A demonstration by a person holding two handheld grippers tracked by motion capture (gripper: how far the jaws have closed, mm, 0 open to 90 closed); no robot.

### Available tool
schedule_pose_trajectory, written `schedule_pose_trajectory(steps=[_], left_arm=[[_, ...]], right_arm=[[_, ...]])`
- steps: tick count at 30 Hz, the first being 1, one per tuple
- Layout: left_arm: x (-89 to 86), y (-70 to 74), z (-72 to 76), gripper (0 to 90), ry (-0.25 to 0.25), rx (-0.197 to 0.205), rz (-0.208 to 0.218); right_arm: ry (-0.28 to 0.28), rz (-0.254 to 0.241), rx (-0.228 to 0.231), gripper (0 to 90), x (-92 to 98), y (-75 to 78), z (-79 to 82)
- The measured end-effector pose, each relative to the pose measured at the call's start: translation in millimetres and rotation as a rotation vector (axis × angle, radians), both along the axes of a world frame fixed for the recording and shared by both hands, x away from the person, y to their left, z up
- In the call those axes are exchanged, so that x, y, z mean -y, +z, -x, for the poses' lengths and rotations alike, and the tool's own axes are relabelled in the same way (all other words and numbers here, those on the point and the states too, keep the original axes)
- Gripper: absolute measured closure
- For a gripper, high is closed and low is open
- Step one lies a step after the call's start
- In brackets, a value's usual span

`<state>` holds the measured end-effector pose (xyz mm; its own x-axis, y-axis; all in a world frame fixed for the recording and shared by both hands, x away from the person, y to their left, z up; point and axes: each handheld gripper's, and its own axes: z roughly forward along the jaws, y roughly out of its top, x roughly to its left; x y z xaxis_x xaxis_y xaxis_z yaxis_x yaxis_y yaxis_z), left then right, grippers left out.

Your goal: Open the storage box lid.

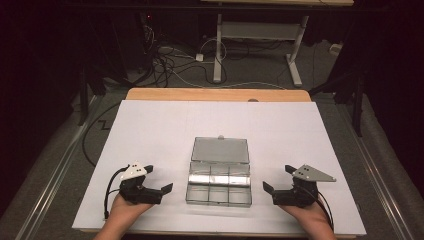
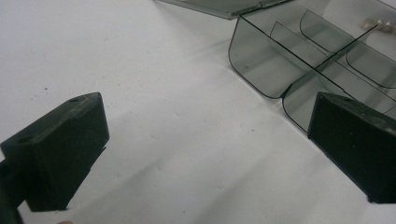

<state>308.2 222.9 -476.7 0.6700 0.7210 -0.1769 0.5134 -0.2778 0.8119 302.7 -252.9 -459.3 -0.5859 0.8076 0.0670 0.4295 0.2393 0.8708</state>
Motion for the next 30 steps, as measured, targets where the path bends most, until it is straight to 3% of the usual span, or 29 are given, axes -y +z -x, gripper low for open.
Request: schedule_pose_trajectory(steps=[6, 10, 14, 19, 22, 30], left_arm=[[0.0, -0.3, -0.5, 0.0, 0.009, 0.036, -0.005], [2.4, -2.8, -2.2, 0.0, -0.016, 0.012, -0.035], [4.2, -1.0, -2.8, 0.0, -0.025, 0.002, -0.04], [2.6, 0.4, -3.4, 0.0, -0.018, 0.025, -0.009], [2.3, -1.2, -4.6, 0.0, -0.007, 0.063, -0.019], [2.0, -4.3, -8.7, 0.0, -0.011, 0.068, -0.005]], right_arm=[[0.001, 0.001, 0.011, 0.3, 2.6, 1.8, 6.4], [0.001, 0.0, 0.02, 0.3, 6.2, 2.2, 8.1], [-0.011, -0.002, 0.015, 0.3, 12.4, 1.8, 10.6], [-0.026, -0.01, 0.004, 2.1, 24.7, 0.9, 15.5], [-0.034, -0.014, -0.007, 5.2, 32.1, 0.5, 19.3], [-0.068, -0.018, -0.029, 19.9, 49.0, -1.6, 27.8]])
